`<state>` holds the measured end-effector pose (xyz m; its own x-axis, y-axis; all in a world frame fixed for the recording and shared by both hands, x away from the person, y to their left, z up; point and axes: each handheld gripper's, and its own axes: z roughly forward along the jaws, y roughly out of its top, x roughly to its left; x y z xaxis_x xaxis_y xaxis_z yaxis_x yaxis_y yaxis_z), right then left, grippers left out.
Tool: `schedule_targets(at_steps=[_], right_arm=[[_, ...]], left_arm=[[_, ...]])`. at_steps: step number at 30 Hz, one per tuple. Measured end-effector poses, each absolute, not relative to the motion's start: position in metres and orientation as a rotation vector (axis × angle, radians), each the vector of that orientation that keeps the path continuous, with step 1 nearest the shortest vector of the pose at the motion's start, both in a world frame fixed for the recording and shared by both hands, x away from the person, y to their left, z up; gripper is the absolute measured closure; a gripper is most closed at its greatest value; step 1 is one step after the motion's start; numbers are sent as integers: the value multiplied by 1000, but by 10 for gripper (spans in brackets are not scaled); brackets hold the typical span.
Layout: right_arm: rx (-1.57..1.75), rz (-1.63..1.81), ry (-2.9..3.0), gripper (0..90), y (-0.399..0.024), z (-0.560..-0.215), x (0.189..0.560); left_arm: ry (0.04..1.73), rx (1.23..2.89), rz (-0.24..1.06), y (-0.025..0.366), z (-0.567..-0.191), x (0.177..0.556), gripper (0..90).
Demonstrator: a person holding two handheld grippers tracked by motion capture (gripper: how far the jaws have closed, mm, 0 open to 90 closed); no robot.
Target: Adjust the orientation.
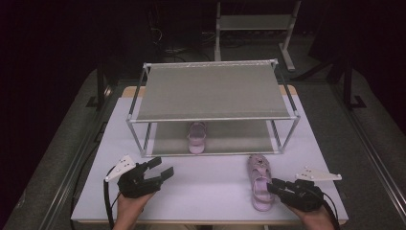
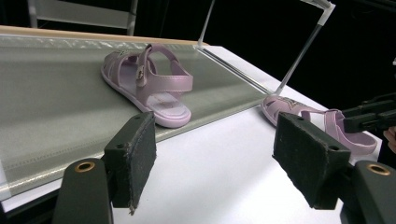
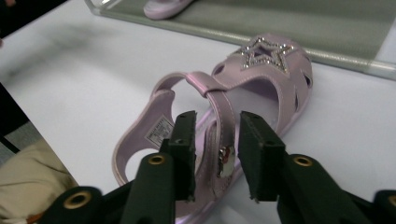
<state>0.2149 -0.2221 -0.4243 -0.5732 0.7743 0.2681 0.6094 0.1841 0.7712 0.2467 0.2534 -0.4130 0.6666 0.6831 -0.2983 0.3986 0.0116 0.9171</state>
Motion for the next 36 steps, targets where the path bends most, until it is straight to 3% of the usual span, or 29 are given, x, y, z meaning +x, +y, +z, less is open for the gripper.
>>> schedule_targets(at_steps=[22,36], right_arm=[[1387,1244,2225,811,-224,-421,213],[1476,1355,2170,831,-233,-419,214]], left_arm=[[906,1607,278,254,-413,247,300],[908,1606,281,255,-413,247,300]])
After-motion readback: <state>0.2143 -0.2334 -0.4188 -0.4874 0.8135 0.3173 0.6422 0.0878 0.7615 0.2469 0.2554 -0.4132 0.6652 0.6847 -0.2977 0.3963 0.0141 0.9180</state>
